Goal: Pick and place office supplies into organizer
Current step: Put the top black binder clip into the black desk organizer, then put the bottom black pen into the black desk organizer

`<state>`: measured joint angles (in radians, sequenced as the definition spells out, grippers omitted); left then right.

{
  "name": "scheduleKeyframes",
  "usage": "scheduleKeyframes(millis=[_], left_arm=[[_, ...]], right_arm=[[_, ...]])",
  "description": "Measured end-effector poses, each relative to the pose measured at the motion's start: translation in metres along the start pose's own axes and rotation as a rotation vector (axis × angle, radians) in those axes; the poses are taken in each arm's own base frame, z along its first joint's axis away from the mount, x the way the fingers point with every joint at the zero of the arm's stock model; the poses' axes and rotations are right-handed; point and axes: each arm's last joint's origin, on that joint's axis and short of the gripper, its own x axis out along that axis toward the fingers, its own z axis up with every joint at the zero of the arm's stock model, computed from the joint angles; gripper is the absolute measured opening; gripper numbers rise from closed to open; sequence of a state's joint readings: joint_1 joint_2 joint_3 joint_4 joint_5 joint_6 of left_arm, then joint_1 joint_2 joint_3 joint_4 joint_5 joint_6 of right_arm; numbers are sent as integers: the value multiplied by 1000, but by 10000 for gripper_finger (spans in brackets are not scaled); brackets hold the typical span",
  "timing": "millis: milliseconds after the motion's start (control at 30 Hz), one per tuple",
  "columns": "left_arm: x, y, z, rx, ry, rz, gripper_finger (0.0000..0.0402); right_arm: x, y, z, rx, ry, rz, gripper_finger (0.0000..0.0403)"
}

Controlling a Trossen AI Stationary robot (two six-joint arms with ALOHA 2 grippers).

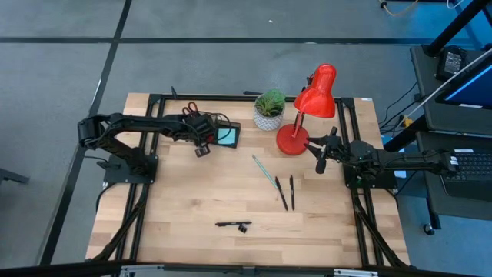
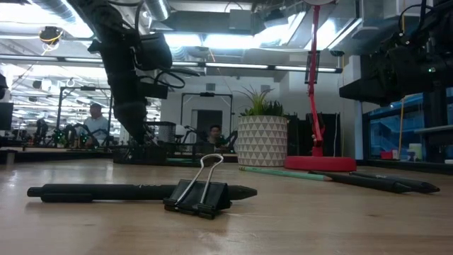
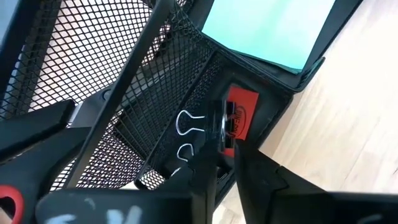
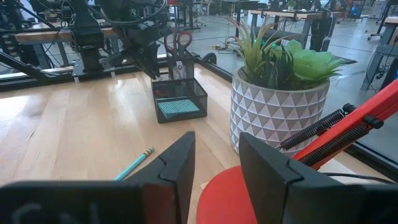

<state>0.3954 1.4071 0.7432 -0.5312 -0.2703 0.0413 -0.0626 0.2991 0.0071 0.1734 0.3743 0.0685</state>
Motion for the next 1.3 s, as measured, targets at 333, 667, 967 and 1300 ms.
scheduleKeyframes(millis=[333, 667, 967, 1300], left_arm=[[-34, 7, 16, 30, -48, 33, 90], [-83, -39, 20, 131, -293, -329, 95], [-108, -123, 8, 236, -495, -483, 96], [-98, -191, -54, 131, -781, -536, 98]], right_arm=[[0, 0, 0, 1, 1, 0, 127], [0, 0, 0, -2, 3, 0, 127], [0, 0, 0, 4, 4, 0, 127], [0, 0, -1, 2, 6, 0, 127]])
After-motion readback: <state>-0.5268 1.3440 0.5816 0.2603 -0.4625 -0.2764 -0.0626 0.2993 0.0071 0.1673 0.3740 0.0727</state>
